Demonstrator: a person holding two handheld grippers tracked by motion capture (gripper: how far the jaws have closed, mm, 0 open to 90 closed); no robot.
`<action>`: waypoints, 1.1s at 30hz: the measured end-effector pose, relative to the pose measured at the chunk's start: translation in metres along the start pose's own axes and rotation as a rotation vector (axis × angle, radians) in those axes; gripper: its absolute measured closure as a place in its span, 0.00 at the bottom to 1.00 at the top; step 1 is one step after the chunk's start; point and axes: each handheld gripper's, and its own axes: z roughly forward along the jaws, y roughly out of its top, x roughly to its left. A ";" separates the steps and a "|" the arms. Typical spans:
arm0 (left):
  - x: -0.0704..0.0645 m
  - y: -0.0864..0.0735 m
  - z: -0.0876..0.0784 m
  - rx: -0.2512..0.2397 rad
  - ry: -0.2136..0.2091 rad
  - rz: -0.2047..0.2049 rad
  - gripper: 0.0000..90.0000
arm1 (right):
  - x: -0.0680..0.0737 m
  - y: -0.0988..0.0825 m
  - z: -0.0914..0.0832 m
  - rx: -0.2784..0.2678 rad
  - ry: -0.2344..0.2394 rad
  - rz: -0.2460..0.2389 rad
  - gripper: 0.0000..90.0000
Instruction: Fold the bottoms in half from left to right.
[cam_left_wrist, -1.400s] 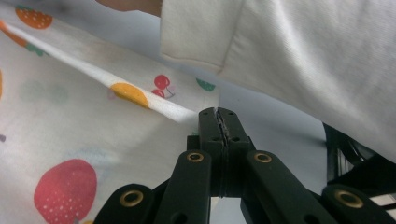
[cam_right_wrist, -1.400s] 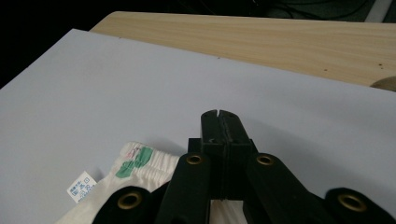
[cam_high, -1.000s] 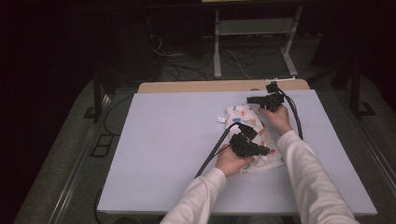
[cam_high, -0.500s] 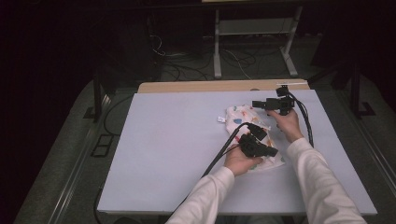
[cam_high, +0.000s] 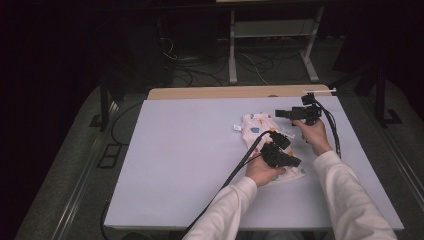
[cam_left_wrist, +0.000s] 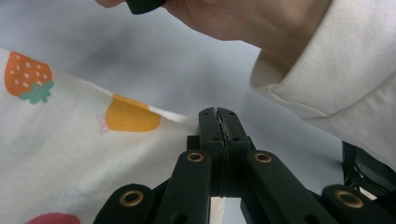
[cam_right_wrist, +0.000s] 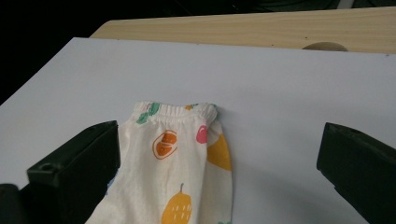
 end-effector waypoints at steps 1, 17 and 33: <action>0.000 0.000 0.001 0.001 -0.002 0.000 0.99 | 0.000 -0.001 -0.001 0.004 -0.001 -0.001 0.00; 0.003 0.001 0.016 0.025 -0.021 -0.036 0.90 | 0.004 -0.004 -0.008 0.025 -0.003 -0.031 0.00; 0.008 0.000 -0.025 -0.079 0.080 -0.019 0.11 | 0.006 -0.009 -0.016 0.012 -0.005 -0.038 0.00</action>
